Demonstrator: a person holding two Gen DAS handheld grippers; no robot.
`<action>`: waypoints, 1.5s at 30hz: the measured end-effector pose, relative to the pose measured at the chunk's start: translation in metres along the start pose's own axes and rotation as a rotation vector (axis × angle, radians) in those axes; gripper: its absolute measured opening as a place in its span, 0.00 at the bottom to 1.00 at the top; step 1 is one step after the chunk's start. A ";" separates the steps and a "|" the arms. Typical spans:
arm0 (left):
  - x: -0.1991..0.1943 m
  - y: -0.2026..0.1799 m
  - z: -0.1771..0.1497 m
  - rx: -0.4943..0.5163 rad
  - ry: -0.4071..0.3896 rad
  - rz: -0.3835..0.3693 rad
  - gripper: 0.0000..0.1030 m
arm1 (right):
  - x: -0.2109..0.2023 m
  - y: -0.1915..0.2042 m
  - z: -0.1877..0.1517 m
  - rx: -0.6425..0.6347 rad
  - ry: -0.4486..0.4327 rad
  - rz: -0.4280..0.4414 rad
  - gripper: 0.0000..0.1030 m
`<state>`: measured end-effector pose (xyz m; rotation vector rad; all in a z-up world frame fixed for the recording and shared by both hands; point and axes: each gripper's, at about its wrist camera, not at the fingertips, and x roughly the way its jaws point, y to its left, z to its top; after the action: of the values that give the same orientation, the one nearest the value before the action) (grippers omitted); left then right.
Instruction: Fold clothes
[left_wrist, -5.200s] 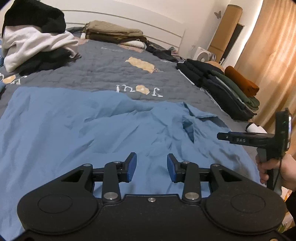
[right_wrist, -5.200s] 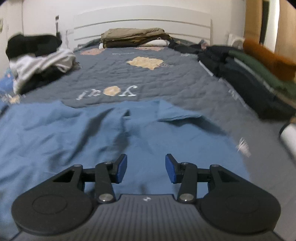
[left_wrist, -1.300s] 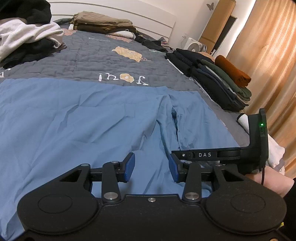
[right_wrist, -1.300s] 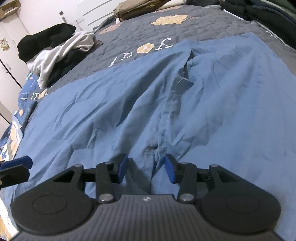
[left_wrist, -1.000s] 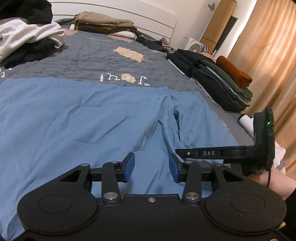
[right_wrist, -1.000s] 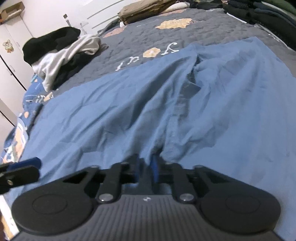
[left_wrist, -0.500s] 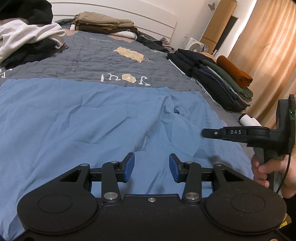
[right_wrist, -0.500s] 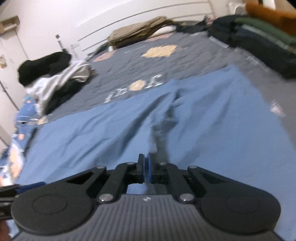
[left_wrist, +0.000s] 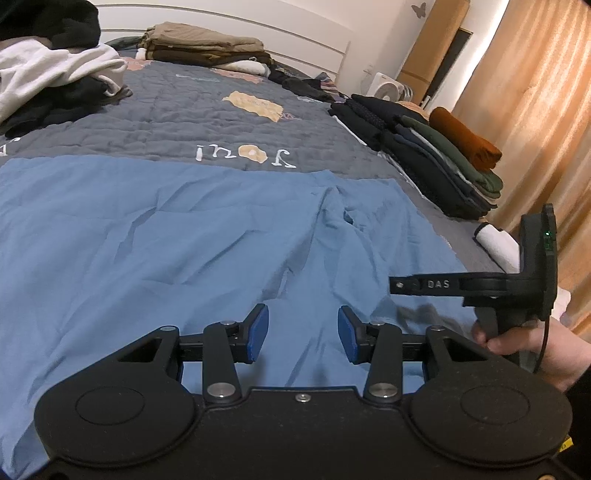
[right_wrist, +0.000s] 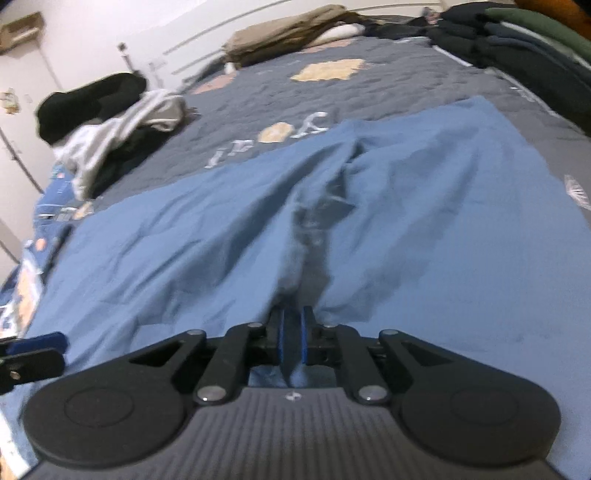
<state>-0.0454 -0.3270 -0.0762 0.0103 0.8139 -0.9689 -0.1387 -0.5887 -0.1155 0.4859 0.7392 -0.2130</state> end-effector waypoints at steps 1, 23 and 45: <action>0.000 -0.001 -0.001 0.004 0.001 -0.005 0.41 | 0.000 0.003 0.000 -0.006 -0.004 0.020 0.08; -0.001 0.000 0.001 -0.001 -0.001 -0.007 0.41 | 0.010 -0.023 0.003 0.189 0.025 0.285 0.39; -0.002 0.002 0.002 -0.001 -0.004 -0.001 0.41 | 0.020 -0.045 -0.005 0.566 0.090 0.599 0.00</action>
<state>-0.0433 -0.3251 -0.0749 0.0073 0.8105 -0.9696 -0.1432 -0.6261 -0.1481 1.2354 0.5841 0.1716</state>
